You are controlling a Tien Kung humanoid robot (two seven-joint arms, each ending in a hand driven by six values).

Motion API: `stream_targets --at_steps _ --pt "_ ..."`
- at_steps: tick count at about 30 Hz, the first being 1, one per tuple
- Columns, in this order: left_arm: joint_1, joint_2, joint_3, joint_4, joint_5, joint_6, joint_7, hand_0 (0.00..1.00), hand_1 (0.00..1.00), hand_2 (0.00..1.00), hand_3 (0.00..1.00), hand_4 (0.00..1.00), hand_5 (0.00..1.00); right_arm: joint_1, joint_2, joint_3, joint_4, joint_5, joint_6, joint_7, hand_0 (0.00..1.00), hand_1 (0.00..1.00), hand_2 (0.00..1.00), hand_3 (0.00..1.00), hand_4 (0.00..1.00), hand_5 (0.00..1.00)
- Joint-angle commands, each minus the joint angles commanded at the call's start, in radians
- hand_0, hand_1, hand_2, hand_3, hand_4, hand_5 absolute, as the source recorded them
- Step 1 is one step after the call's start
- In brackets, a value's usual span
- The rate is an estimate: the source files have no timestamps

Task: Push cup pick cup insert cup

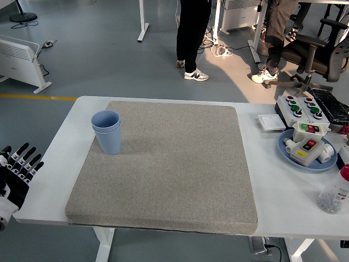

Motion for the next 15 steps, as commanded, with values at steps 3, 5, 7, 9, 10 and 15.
stream_targets --at_steps 3,5,7,9,10,15 --pt "0.003 0.000 -0.001 0.001 0.000 0.004 -0.001 0.879 0.890 0.912 0.886 0.598 0.998 0.000 -0.002 -0.003 0.000 0.002 0.000 0.002 0.530 0.547 0.647 0.645 0.226 0.747" --pt "0.003 0.001 0.000 0.000 -0.001 0.004 -0.001 0.879 0.890 0.911 0.886 0.600 0.998 0.000 -0.003 -0.005 0.000 0.002 0.001 0.002 0.530 0.547 0.645 0.643 0.226 0.745" --pt "0.001 0.000 0.002 0.001 -0.002 0.005 -0.004 0.879 0.890 0.911 0.886 0.600 0.998 0.001 -0.003 -0.005 0.000 0.001 0.001 0.001 0.530 0.547 0.645 0.643 0.226 0.745" --pt "0.000 -0.002 0.002 0.001 -0.006 0.010 -0.018 0.879 0.890 0.911 0.886 0.600 0.998 0.002 -0.003 -0.006 0.000 0.000 0.001 0.001 0.530 0.547 0.645 0.643 0.226 0.745" --pt "-0.001 -0.002 0.002 0.000 -0.010 0.014 -0.025 0.879 0.890 0.911 0.886 0.600 0.998 0.003 -0.003 -0.007 0.000 0.002 0.001 0.001 0.530 0.547 0.645 0.643 0.226 0.745" --pt "-0.002 -0.001 -0.001 0.000 -0.011 0.021 -0.032 0.871 0.879 0.903 0.867 0.597 0.998 0.004 -0.003 -0.007 0.000 0.002 0.001 0.001 0.530 0.547 0.644 0.643 0.225 0.746"
